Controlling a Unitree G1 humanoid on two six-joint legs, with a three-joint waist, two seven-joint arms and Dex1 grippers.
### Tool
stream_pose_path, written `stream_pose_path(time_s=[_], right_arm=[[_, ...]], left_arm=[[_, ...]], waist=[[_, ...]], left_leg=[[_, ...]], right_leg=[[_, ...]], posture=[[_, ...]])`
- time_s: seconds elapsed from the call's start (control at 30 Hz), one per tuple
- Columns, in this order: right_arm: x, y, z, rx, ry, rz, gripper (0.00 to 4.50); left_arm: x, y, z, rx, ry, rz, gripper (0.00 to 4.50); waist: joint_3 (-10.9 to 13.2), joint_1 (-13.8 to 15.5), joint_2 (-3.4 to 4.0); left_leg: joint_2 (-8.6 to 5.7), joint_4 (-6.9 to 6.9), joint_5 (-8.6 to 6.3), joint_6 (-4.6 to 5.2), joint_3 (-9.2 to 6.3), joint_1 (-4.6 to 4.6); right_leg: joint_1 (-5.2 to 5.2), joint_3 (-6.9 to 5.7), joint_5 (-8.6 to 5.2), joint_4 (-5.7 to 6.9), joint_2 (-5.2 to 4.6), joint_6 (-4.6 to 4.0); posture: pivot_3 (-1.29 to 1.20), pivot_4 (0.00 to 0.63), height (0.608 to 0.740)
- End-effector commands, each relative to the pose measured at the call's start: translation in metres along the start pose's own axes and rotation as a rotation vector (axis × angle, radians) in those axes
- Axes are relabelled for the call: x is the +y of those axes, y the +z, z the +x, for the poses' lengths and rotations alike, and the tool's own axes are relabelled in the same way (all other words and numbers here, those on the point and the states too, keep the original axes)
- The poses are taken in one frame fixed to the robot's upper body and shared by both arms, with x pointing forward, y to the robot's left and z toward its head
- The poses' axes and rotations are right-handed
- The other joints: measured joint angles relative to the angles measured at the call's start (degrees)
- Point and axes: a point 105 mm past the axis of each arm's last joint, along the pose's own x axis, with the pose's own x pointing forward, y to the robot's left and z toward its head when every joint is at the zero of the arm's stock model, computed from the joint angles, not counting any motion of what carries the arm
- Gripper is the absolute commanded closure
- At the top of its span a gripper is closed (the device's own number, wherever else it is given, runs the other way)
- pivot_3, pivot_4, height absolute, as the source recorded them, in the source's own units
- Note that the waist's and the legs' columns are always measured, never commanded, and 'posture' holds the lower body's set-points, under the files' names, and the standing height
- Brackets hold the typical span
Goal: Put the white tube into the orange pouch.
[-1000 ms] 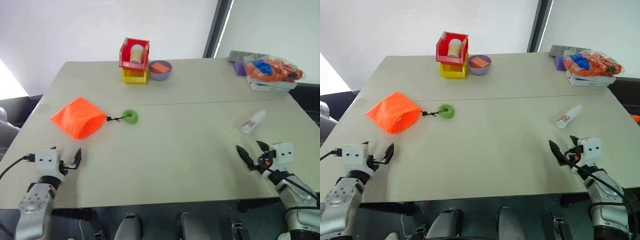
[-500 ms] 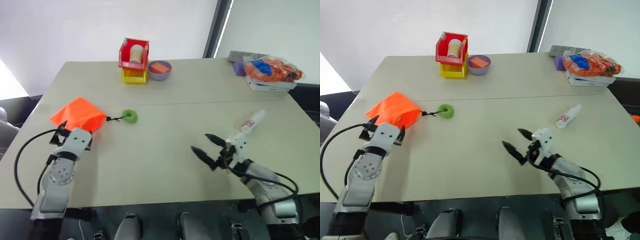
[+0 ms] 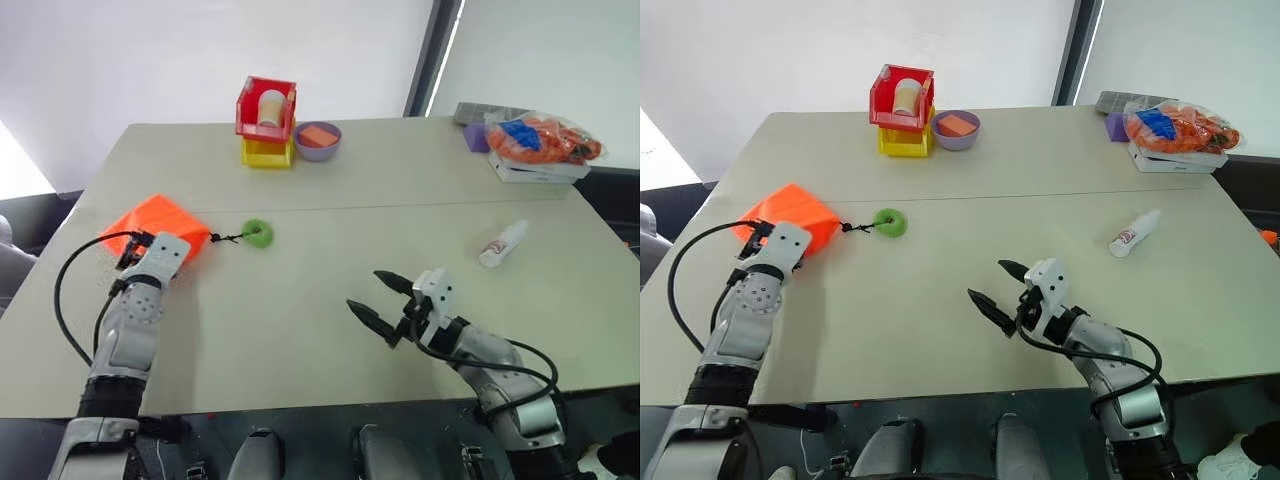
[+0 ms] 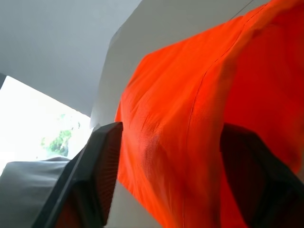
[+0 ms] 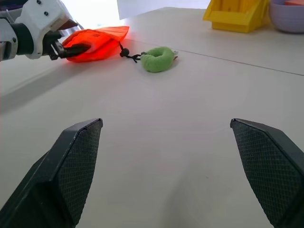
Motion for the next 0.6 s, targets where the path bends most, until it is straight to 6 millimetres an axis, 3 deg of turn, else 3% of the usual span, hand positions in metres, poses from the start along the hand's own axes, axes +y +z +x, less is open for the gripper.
stream_pose_path(time_s=[0.03,0.1,0.27,0.53,0.6], right_arm=[[0.002,0.015,-0.001,-0.053,-0.004,-0.049,0.0],[0.002,0.015,0.0,-0.054,-0.007,-0.05,0.0],[0.003,0.016,0.0,-0.059,-0.01,-0.052,0.0],[-0.005,0.018,0.002,-0.067,-0.028,-0.063,0.0],[-0.009,0.019,0.0,-0.068,-0.044,-0.067,0.0]], left_arm=[[0.013,0.01,0.002,-0.047,0.042,-0.003,3.37],[0.015,0.01,0.002,-0.047,0.045,-0.001,4.36],[0.015,0.014,0.002,-0.055,0.034,-0.038,4.44],[-0.04,0.091,-0.016,-0.302,-0.246,-0.151,4.44],[-0.058,0.119,-0.028,-0.376,-0.323,-0.186,4.44]], waist=[[0.0,-0.01,-0.01],[-0.01,-0.02,-0.01],[-0.01,0.0,-0.02],[-0.03,0.21,-0.05],[-0.03,0.1,-0.06]], left_leg=[[0.0,0.0,0.0,0.0,0.0,0.0],[0.0,0.0,0.0,0.0,0.0,0.01],[0.0,0.0,0.01,-0.01,0.0,0.04],[-0.02,0.04,0.02,-0.04,0.0,0.03],[-0.02,0.05,0.03,-0.04,0.0,0.03]], right_leg=[[0.0,0.0,0.0,0.0,0.0,-0.01],[0.01,0.0,0.01,0.01,0.0,-0.01],[0.02,0.0,-0.02,0.03,0.0,0.03],[0.1,0.0,0.03,0.01,-0.02,-0.06],[0.11,0.0,0.03,0.01,-0.02,-0.06]], posture=[[0.0,0.15,0.74],[0.0,0.15,0.74],[0.0,0.15,0.74],[0.0,0.15,0.74],[0.0,0.15,0.74]])
